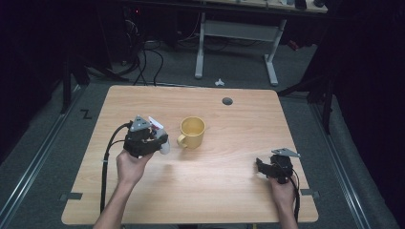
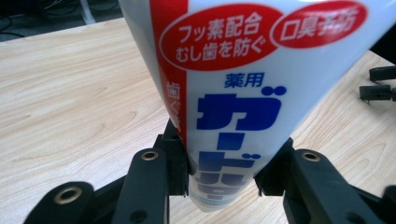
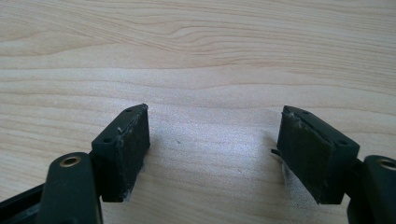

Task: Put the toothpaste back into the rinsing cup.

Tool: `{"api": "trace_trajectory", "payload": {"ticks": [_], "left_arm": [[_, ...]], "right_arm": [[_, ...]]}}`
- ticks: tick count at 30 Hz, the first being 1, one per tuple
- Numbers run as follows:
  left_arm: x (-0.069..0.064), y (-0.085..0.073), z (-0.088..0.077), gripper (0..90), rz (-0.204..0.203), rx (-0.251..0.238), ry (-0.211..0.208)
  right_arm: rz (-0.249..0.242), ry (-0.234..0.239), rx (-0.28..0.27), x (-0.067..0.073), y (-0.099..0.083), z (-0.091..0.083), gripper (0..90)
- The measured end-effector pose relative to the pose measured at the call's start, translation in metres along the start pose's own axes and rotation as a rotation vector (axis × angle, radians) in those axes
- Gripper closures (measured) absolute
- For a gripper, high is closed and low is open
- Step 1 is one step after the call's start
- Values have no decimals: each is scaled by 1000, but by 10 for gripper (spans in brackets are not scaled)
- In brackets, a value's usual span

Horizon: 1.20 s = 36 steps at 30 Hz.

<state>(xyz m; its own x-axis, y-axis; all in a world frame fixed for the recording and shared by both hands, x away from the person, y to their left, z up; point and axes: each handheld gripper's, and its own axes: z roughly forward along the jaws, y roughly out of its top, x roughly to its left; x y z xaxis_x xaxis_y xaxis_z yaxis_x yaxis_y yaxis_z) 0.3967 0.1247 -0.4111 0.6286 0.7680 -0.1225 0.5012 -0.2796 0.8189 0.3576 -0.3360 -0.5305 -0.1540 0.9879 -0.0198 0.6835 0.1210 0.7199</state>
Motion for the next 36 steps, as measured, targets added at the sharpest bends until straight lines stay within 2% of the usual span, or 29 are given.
{"api": "trace_trajectory", "payload": {"ticks": [11, 17, 36], "left_arm": [[-3, 17, -3, 633, 16, -22, -25], [-8, 28, -3, 634, 39, -30, -34], [-12, 53, 3, 636, 62, -31, -57]], "right_arm": [[1, -1, 0, 0, 0, 0, 255], [1, -1, 0, 0, 0, 0, 256], [1, -1, 0, 0, 0, 0, 255]]}}
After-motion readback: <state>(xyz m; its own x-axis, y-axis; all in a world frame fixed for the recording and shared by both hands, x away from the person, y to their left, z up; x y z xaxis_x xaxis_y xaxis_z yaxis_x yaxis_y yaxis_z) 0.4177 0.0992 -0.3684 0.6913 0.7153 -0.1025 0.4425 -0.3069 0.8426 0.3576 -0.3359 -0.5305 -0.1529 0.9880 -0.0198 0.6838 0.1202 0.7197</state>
